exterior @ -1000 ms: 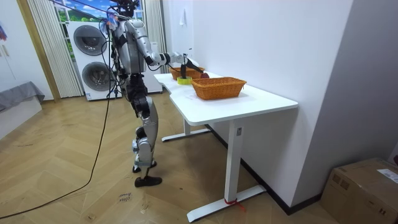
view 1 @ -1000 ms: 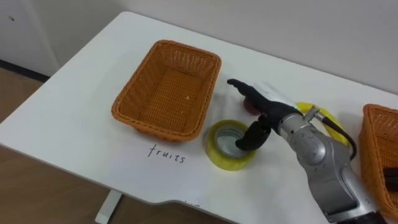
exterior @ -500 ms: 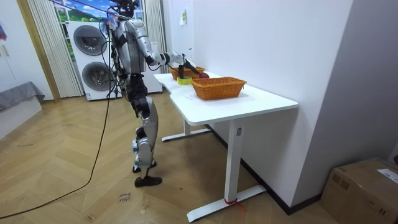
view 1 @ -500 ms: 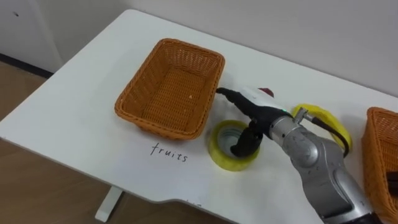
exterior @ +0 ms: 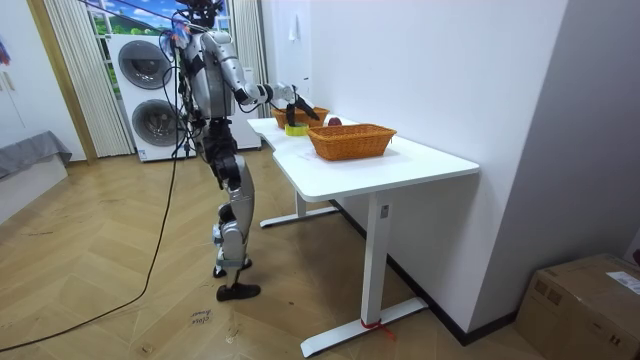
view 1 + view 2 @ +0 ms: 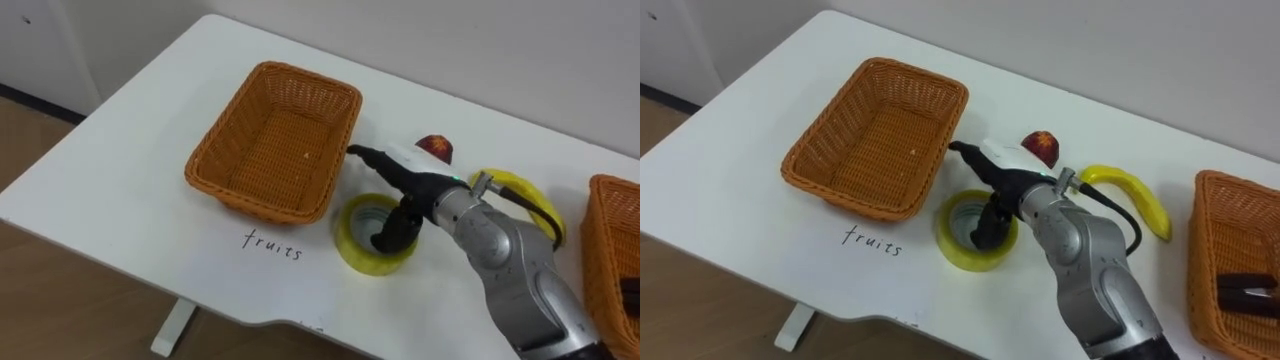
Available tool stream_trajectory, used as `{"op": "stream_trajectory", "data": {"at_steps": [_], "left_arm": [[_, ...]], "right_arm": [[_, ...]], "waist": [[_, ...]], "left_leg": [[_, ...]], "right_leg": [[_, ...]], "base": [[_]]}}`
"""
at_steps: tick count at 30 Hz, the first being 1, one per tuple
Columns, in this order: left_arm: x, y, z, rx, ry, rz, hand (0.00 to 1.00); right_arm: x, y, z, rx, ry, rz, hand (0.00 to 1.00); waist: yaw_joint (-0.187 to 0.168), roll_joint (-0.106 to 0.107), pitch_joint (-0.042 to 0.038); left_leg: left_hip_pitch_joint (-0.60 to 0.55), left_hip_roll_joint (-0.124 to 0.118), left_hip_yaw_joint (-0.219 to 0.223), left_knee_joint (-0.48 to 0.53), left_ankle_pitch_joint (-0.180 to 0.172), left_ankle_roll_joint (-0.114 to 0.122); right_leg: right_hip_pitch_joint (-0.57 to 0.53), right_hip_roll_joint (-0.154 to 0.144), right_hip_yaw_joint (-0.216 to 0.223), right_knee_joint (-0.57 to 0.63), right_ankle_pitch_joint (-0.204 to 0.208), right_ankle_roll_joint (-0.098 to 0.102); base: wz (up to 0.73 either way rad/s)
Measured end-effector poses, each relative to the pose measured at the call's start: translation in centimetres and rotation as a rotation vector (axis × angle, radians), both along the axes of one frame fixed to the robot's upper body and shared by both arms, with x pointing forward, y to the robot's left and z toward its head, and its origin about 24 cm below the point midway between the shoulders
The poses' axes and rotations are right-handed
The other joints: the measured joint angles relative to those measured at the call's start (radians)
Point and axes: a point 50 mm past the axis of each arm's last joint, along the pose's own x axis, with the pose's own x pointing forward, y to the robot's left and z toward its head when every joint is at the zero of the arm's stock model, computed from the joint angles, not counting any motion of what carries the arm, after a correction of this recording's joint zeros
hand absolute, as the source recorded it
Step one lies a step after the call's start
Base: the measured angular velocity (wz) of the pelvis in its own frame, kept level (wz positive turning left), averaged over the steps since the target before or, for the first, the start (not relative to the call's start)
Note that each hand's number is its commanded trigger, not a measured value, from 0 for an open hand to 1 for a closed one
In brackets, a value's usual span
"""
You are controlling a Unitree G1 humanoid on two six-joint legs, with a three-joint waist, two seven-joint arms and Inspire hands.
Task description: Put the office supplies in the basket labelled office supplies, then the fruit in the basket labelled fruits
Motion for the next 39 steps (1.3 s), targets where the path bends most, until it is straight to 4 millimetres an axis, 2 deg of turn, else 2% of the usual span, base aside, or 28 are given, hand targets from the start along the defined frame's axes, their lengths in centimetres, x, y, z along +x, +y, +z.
{"op": "stream_trajectory", "data": {"at_steps": [6, 16, 21, 23, 30, 39], "left_arm": [[-0.1, 0.2, 0.0, 0.006, 0.003, 0.001, 0.00], [-0.4, 0.2, 0.0, 0.006, 0.011, 0.005, 0.00], [-1.0, 0.2, 0.0, 0.010, 0.024, 0.010, 0.00], [-1.1, 0.1, -0.1, 0.008, 0.031, 0.014, 0.00], [-1.7, 0.0, -0.2, 0.012, 0.068, 0.029, 0.00], [-2.4, 0.0, -0.3, 0.018, 0.108, 0.040, 0.00]], "right_arm": [[0.0, 0.0, 0.0, 0.000, 0.020, 0.003, 0.00], [-0.1, -0.2, -0.1, 0.002, 0.040, 0.001, 0.00], [-0.3, -0.7, -0.5, 0.012, 0.051, -0.016, 0.00], [-0.2, -1.1, -0.6, 0.024, 0.062, -0.033, 0.00], [-0.2, -1.8, -1.1, 0.034, 0.083, -0.063, 0.00], [-0.2, -1.9, -1.4, 0.032, 0.104, -0.079, 0.00]], "waist": [[0.000, -0.007, -0.0045], [-0.005, -0.005, -0.0036], [-0.008, 0.001, -0.0018], [-0.009, 0.007, 0.0017], [-0.019, 0.020, -0.0006], [-0.020, 0.021, -0.0011]], "left_leg": [[0.004, 0.000, 0.001, 0.003, 0.000, 0.000], [0.005, 0.000, 0.000, 0.001, 0.000, 0.000], [0.009, 0.000, 0.000, 0.002, 0.000, 0.000], [0.015, 0.000, 0.000, 0.003, 0.000, 0.000], [0.015, -0.001, -0.001, 0.010, 0.000, 0.000], [0.014, -0.001, -0.001, 0.017, 0.000, 0.000]], "right_leg": [[0.001, 0.001, 0.000, 0.000, 0.000, 0.000], [0.005, 0.000, 0.002, 0.001, 0.000, 0.000], [0.010, 0.000, 0.000, 0.000, 0.000, 0.000], [0.017, 0.000, 0.000, 0.000, 0.000, 0.000], [0.020, -0.001, -0.003, 0.000, 0.000, 0.000], [0.017, -0.002, -0.003, 0.001, 0.000, 0.000]], "base": [[0.00], [0.00], [0.00], [0.00], [0.00], [0.00]]}}
